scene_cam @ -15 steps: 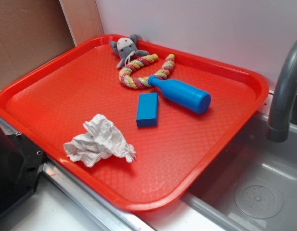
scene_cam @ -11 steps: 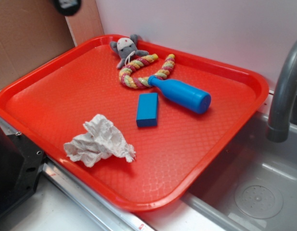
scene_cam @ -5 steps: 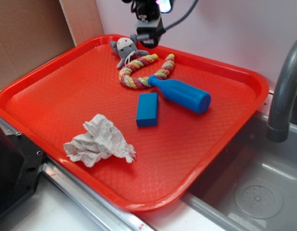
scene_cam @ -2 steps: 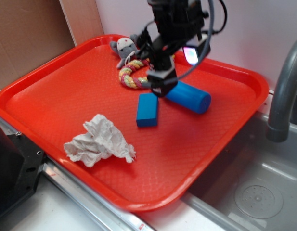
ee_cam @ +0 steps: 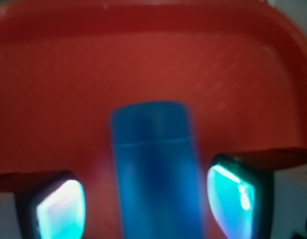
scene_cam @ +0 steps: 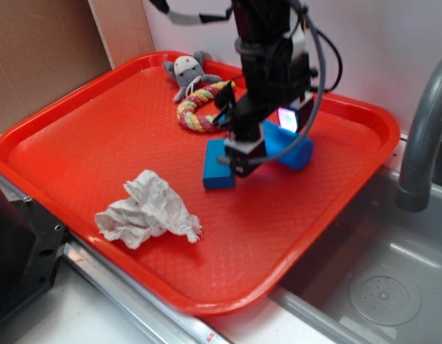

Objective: Grab the blue bottle.

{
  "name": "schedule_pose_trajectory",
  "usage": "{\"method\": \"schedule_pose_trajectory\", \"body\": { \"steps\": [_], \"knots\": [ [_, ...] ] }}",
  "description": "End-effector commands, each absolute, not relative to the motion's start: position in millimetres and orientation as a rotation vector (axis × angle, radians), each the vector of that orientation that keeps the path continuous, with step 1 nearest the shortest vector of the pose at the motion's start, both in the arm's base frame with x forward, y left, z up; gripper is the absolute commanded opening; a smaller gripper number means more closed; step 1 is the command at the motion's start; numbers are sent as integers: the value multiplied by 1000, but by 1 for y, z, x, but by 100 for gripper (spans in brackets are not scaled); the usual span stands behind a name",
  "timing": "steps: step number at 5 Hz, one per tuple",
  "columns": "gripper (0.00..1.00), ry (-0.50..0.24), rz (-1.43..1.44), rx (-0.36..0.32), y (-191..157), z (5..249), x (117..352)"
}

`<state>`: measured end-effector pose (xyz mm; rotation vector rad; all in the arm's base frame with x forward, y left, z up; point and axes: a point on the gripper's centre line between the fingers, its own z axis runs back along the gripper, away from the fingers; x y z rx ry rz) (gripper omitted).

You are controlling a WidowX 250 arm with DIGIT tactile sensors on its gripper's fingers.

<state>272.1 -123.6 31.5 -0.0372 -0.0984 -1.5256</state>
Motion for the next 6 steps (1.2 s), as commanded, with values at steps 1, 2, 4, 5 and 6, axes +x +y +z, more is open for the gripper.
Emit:
{"method": "schedule_pose_trajectory", "body": {
  "steps": [1,2,4,5,6],
  "knots": [
    [0,-104,-1501,-3,-140,37,246],
    [0,-134,-1419,2,-136,58,234],
    [0,-174,-1019,90,-78,141,255],
    [0,-107,-775,123,-45,175,239],
    [0,-34,-531,156,-18,203,223]
  ]
}}
